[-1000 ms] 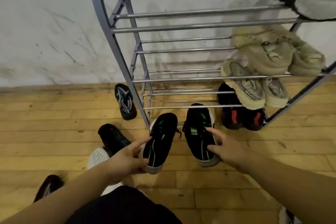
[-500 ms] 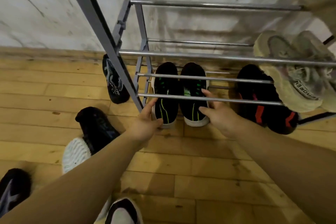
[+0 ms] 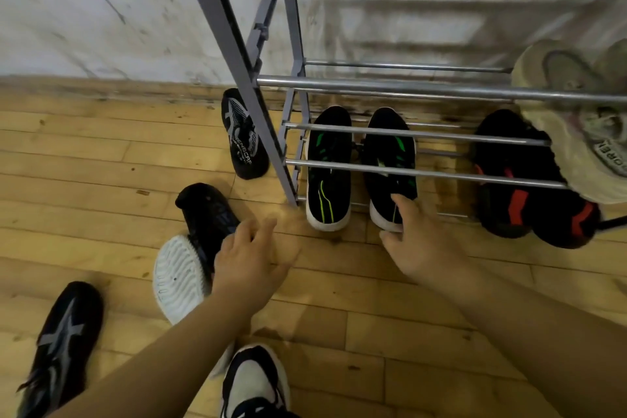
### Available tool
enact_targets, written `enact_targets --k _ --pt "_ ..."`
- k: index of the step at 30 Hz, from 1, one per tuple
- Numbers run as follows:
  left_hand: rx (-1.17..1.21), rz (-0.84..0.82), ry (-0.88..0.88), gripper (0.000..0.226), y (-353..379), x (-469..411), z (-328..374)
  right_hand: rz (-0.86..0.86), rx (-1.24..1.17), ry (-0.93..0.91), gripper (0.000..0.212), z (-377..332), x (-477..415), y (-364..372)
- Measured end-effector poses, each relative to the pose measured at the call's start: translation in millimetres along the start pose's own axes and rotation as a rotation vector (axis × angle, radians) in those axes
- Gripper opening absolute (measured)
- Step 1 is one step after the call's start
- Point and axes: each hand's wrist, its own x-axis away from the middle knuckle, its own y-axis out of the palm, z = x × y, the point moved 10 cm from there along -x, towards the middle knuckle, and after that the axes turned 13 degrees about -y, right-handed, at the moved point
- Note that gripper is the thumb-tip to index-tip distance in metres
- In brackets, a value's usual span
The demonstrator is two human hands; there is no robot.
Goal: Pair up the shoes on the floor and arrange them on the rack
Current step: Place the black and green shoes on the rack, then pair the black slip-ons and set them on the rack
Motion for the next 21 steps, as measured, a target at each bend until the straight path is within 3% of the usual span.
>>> enact_targets --k 3,6,11,17,21 --pt "-0.132 -0.093 -0.185 0.096 20 -1 -49 -0.042 0.073 -0.125 0.068 -31 14 22" --pt "-0.158 -0.165 -0.252 0.100 36 -5 -74 -0.167 0.009 -0.181 0.065 -55 17 52" --pt "-0.255 -0.168 -0.219 0.110 49 -1 -67 -0.339 -0.072 -0.171 0.066 -76 13 82" --pt "-0.295 -0.114 -0.102 0.075 57 15 -60 -0.399 -0.082 -0.170 0.067 -83 10 101" --pt "-0.262 -0.132 0.002 0.085 54 23 -61 -0.403 -0.082 -0.192 0.066 -93 11 108"
